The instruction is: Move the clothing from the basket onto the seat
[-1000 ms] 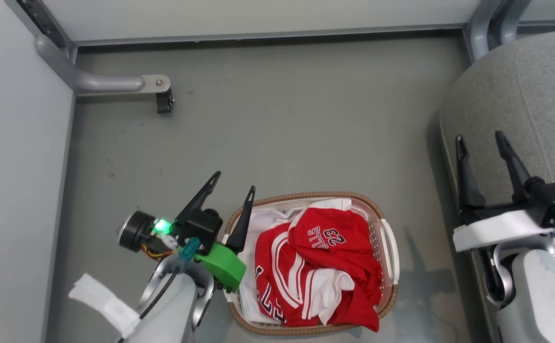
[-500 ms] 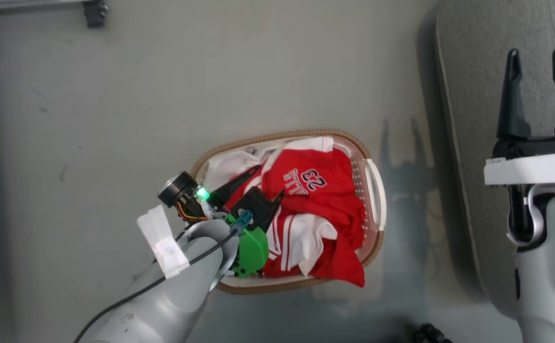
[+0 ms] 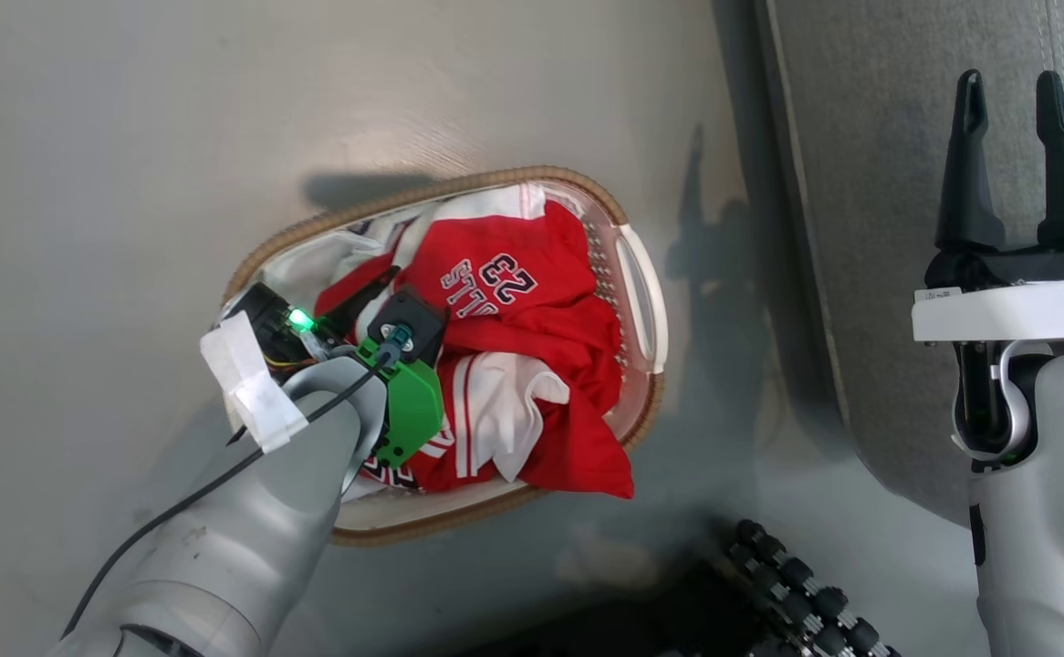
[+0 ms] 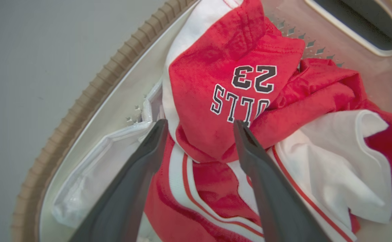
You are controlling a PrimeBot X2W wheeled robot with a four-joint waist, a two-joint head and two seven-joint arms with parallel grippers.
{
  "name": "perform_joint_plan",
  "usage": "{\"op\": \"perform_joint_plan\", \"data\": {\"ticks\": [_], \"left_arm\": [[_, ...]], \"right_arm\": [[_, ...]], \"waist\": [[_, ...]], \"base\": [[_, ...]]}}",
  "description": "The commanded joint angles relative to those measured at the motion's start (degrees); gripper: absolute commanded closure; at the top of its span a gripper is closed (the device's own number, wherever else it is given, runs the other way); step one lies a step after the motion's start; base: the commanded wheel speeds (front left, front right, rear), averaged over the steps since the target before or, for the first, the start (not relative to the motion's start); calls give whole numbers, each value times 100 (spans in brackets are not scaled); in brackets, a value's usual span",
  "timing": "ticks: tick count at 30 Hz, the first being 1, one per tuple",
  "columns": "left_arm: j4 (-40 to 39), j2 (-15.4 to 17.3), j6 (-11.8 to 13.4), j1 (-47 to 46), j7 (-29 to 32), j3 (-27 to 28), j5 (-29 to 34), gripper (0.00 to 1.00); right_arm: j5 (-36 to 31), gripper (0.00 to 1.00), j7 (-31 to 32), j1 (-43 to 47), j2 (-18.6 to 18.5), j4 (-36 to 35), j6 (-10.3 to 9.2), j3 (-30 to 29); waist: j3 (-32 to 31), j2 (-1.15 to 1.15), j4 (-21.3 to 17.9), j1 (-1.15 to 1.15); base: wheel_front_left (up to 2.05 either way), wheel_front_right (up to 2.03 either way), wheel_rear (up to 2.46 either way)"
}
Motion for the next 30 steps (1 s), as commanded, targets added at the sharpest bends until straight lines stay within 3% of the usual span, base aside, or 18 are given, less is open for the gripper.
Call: {"op": "perform_joint_plan", "data": {"ticks": [1,12,13,14,15,16,17,30], "left_arm": [[73,65,43,-146,1,32,-24,0],[367,72,308,-258,202,273,-376,0],[375,63,284,-224,226,263,-401,11],[379,58,264,-196,239,259,-426,11],[381,53,245,-160,243,250,-463,70],[381,49,212,-135,241,234,-480,94],[375,42,190,-104,238,204,-494,100],[-466,31,22,628,36,-354,-715,100]], "right_arm": [[68,0,-29,-88,-6,-22,-4,32],[328,0,-28,-4,-7,26,-4,316],[340,0,-29,3,-7,35,-4,328],[344,0,-28,14,-7,42,-4,334],[348,0,-28,25,-7,51,-4,337],[349,0,-28,29,-7,67,-5,337],[344,0,-28,33,-7,83,-5,334],[45,0,-29,267,-10,358,-5,322]], "waist": [[380,54,-384,-1],[441,54,-591,-1],[428,54,-597,-1],[414,54,-600,-1],[396,54,-599,-1],[380,54,-596,-1],[355,54,-590,-1],[-571,54,-199,-1]], "base": [[0,0,0],[0,0,0],[0,0,0],[0,0,0],[0,0,0],[0,0,0],[0,0,0],[0,0,0]]}}
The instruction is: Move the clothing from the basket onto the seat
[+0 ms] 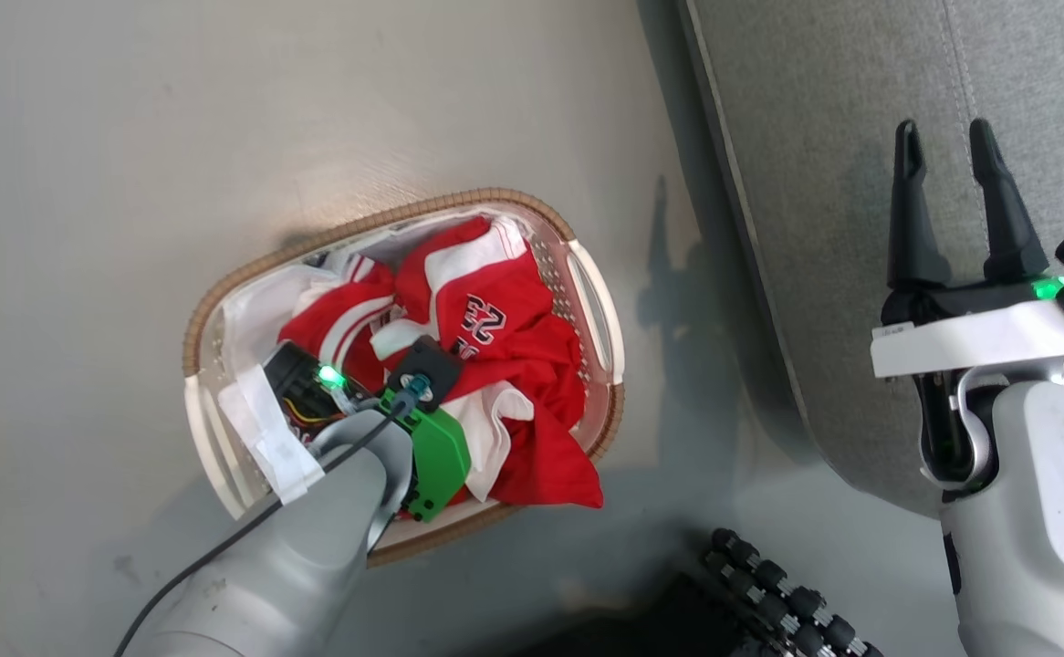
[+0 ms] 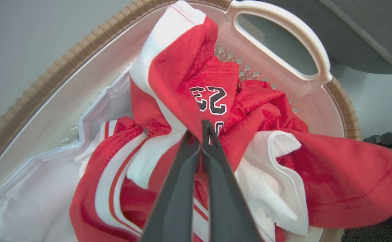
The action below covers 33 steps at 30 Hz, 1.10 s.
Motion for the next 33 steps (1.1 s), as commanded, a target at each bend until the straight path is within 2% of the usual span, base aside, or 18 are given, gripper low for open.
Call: {"op": "perform_joint_plan", "data": {"ticks": [1,10,15,24,33], "left_arm": [[-97,16,-12,121,-52,-59,-24,100],[-1116,19,122,360,-97,-230,98,100],[-1761,223,91,425,-96,-250,286,100],[-2700,919,-37,-102,-96,-297,611,100],[-3675,1695,-110,-867,200,-175,721,100]], "right_arm": [[-89,0,-29,121,-19,60,-5,-26],[-531,0,-29,524,-22,270,-5,-199],[-732,0,-29,778,-22,356,-5,-249],[-900,0,-29,1225,-23,497,-5,-123],[-815,0,-30,1275,-21,560,-5,254]], "waist": [[-475,54,276,0],[-1625,54,861,0],[-2286,54,1138,0],[-3319,54,1414,0],[-3783,54,1435,0]], "base": [[0,0,0],[0,0,0],[0,0,0],[0,0,0],[0,0,0]]}}
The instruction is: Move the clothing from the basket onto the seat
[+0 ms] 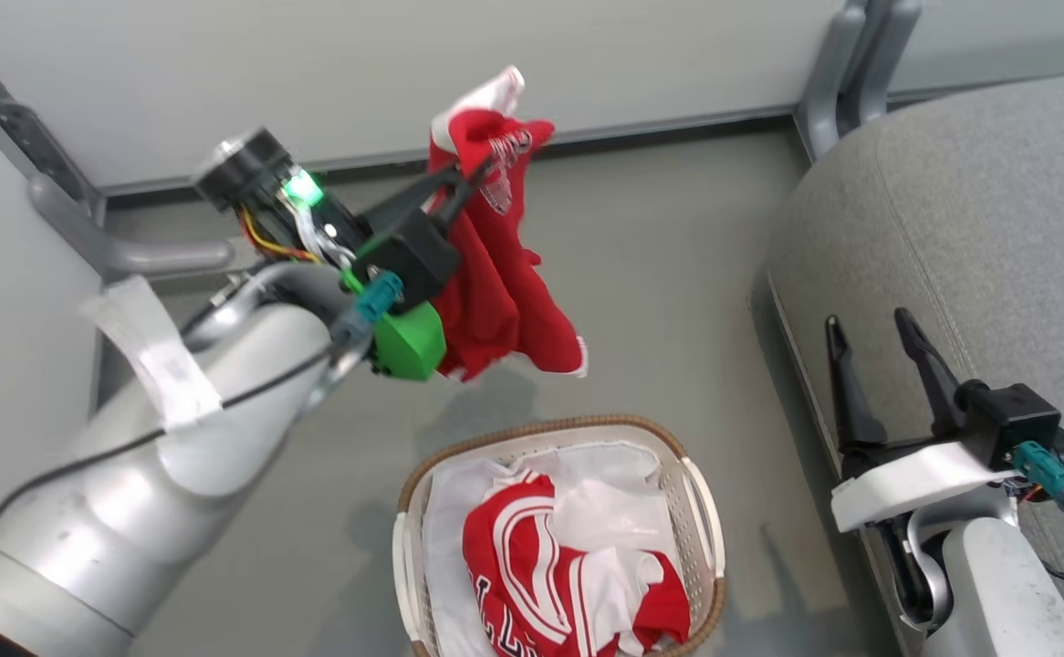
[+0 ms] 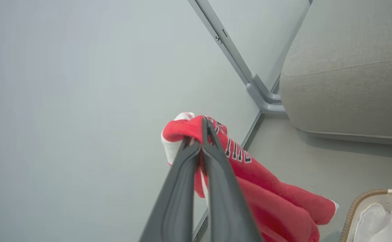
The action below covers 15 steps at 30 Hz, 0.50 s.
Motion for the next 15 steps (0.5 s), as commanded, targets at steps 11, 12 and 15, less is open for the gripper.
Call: {"op": "perform_joint_plan", "data": {"ticks": [11,12,15], "left_arm": [[-471,481,-23,-753,512,258,-89,100],[-524,484,-24,-789,558,251,-99,100],[-661,457,-28,-846,655,220,-125,100]], "right_arm": [[4,0,-28,-313,-22,-144,-4,847],[51,0,-28,-351,-21,-177,-4,993],[157,0,-28,-441,-20,-273,-4,1447]], "waist": [[-422,54,130,1],[-430,54,136,1],[-470,54,182,1]], "base": [[0,0,0],[0,0,0],[0,0,0]]}}
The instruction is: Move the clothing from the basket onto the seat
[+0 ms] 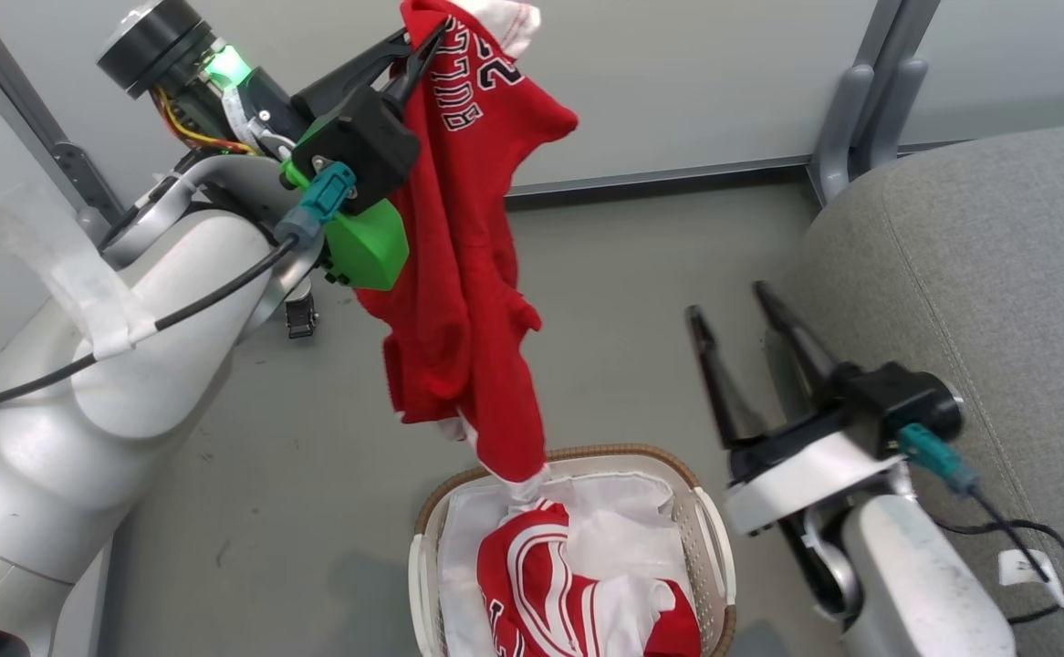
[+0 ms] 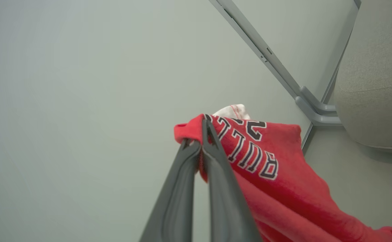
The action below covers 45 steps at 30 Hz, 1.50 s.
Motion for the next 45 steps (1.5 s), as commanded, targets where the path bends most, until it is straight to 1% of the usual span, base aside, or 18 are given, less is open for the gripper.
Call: {"op": "perform_joint_plan", "data": {"ticks": [1,5,9,12,17,20,23,28,29,30,31,32,33,39,40,41,42,45], "left_arm": [[-81,-21,-15,-102,47,-19,-49,100],[-300,-61,-20,-124,211,-134,-43,100],[-479,-149,-27,-184,328,-227,-92,100],[-559,-251,-27,-220,379,-291,-118,100],[-551,-523,-40,-291,390,-450,-171,100],[-499,-685,-49,-368,385,-537,-187,100],[-464,-834,-52,-384,366,-606,-224,100],[-496,-982,-59,-349,324,-646,-361,100],[-516,-1002,-59,-295,305,-635,-427,100],[-526,-1008,-52,-236,297,-623,-473,100],[-532,-1006,-34,-183,284,-618,-512,100],[-530,-994,5,-116,280,-602,-554,100],[-528,-977,22,-66,261,-598,-571,100],[-368,-869,174,439,20,-471,-908,100],[-321,-854,227,558,-79,-420,-968,87],[-290,-849,279,654,-180,-376,-1015,34],[-227,-840,341,774,-305,-336,-1073,0],[-37,-852,487,1128,-586,-242,-1234,0]], "right_arm": [[66,0,-28,-96,-16,-59,-4,243],[93,0,-28,-360,-20,10,-5,974],[96,0,-29,-686,-24,155,-5,1273],[72,0,-28,-925,-20,325,-5,1324],[159,0,-29,-1216,-20,624,-5,1407],[176,0,-28,-1305,-18,784,-4,1418],[83,0,-28,-1344,-20,979,-4,1308],[130,0,-28,-1358,-16,1149,-5,1317],[149,5,-28,-1370,-18,1169,-4,1339],[164,56,-28,-1364,-19,1176,-5,1350],[168,66,-28,-1353,-19,1179,-5,1358],[165,90,-28,-1344,-19,1180,-5,1365],[160,100,-28,-1337,-18,1171,-5,1347],[183,100,-29,-1184,-18,1075,-4,1117],[171,100,-28,-1162,-18,1048,-5,1072],[165,100,-29,-1145,-18,1022,-5,1030],[145,100,-29,-1113,-18,1002,-5,983],[132,100,-29,-1037,-18,930,-5,816]], "waist": [[-36,54,35,1],[-90,54,100,1],[-121,54,208,1],[-140,54,286,1],[-200,54,445,1],[-225,54,510,1],[-247,54,566,1],[-262,54,634,1],[-264,54,643,1],[-270,54,648,1],[-277,54,649,1],[-282,54,649,1],[-286,54,647,1],[-293,54,616,1],[-291,54,607,1],[-286,54,600,1],[-281,54,591,1],[-271,54,571,1]], "base": [[0,0,0],[0,0,0],[0,0,0],[0,0,0],[0,0,0],[0,0,0],[0,0,0],[0,0,0],[0,0,0],[0,0,0],[0,0,0],[0,0,0],[0,0,0],[0,0,0],[0,0,0],[0,0,0],[0,0,0],[0,0,0]]}}
